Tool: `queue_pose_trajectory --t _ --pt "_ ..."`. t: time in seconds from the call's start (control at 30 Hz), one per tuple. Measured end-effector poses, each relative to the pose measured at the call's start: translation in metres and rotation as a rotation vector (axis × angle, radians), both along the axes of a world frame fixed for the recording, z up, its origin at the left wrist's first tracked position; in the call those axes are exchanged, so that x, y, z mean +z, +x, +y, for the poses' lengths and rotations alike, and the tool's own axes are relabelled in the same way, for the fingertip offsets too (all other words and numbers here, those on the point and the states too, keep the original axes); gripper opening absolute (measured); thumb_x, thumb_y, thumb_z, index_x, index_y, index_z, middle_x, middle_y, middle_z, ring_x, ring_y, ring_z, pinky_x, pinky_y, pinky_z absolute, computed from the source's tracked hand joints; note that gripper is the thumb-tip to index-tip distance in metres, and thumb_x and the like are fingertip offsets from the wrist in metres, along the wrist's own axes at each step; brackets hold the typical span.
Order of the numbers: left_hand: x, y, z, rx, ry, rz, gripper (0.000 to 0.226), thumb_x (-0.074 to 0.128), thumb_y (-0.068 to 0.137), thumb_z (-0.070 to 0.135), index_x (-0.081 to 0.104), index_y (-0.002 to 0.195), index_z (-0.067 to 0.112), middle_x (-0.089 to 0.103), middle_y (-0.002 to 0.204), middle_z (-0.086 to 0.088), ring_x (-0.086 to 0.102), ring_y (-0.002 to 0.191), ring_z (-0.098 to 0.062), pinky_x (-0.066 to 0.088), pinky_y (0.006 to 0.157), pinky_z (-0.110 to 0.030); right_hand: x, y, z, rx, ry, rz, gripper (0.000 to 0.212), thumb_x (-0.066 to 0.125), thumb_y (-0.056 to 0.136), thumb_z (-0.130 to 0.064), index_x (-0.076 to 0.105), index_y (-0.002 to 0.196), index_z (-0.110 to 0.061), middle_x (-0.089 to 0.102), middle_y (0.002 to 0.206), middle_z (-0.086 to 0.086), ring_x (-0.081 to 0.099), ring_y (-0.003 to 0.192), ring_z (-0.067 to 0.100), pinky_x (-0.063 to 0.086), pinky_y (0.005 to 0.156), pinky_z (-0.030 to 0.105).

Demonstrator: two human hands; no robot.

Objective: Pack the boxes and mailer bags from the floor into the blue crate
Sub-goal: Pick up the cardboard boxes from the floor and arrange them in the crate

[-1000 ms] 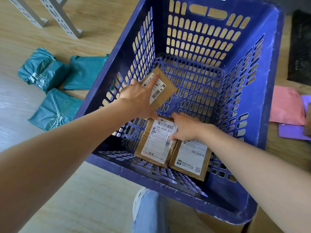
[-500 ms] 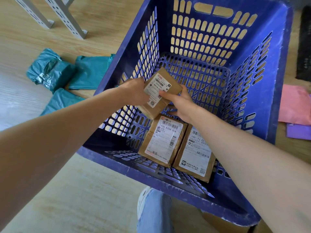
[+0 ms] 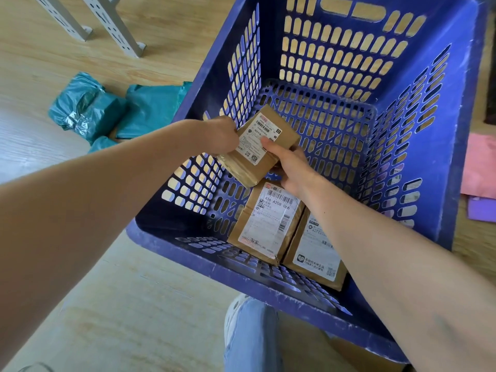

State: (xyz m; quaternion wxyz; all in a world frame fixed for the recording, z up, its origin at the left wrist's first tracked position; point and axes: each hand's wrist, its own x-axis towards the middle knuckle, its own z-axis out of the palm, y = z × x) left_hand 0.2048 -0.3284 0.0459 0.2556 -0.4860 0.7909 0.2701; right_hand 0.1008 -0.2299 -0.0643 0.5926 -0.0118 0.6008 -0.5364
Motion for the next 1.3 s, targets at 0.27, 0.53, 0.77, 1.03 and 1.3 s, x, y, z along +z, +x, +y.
queue_pose_trajectory --t 0.27,0.53,0.77,1.03,1.3 --pt "-0.006 0.005 0.013 -0.168 -0.233 -0.075 0.029 0.041 0.095 0.006 0.055 0.119 -0.003 0.037 0.070 -0.003 0.042 0.079 -0.025 0.034 0.053 -0.025 0.002 0.008 -0.009 0.018 0.032 0.119 0.087 0.085 0.066 -0.034 0.031 0.133 -0.024 0.065 0.116 0.003 0.062 0.107 0.021 0.046 0.100 0.049" --pt "-0.009 0.037 0.048 -0.710 -0.289 -0.267 0.038 0.044 0.093 0.005 0.042 0.131 0.002 0.049 0.129 -0.010 0.054 0.114 -0.023 0.051 0.079 -0.031 -0.003 0.014 -0.015 0.165 0.020 0.229 0.085 0.085 0.066 -0.030 0.028 0.129 -0.024 0.058 0.120 0.003 0.062 0.103 0.021 0.052 0.092 0.046" --pt "-0.024 0.043 0.055 -0.742 -0.164 -0.339 0.072 0.036 0.093 0.004 -0.004 0.151 0.011 -0.011 0.159 0.000 0.044 0.130 -0.028 0.048 0.081 -0.036 -0.009 0.013 -0.016 0.263 0.053 0.328 0.084 0.086 0.067 -0.025 0.030 0.130 -0.019 0.057 0.120 0.005 0.060 0.103 0.020 0.055 0.076 0.034" --pt "-0.040 0.052 0.047 -0.716 -0.005 -0.346 0.074 0.037 0.093 0.006 -0.010 0.150 0.013 -0.017 0.158 -0.002 0.007 0.147 -0.022 0.029 0.114 -0.044 -0.017 0.016 -0.024 0.428 0.253 0.572 0.111 0.084 0.062 -0.049 0.022 0.146 -0.012 0.036 0.148 0.008 0.034 0.138 0.028 0.035 0.111 0.046" --pt "-0.019 0.051 0.050 -0.721 0.028 -0.312 0.058 0.029 0.102 0.033 0.004 0.152 0.019 -0.007 0.160 0.000 0.009 0.147 -0.024 0.021 0.117 -0.045 -0.013 0.013 -0.023 0.461 0.119 0.678 0.098 0.082 0.071 -0.027 0.021 0.147 -0.020 0.042 0.142 0.006 0.042 0.129 0.024 0.039 0.107 0.039"
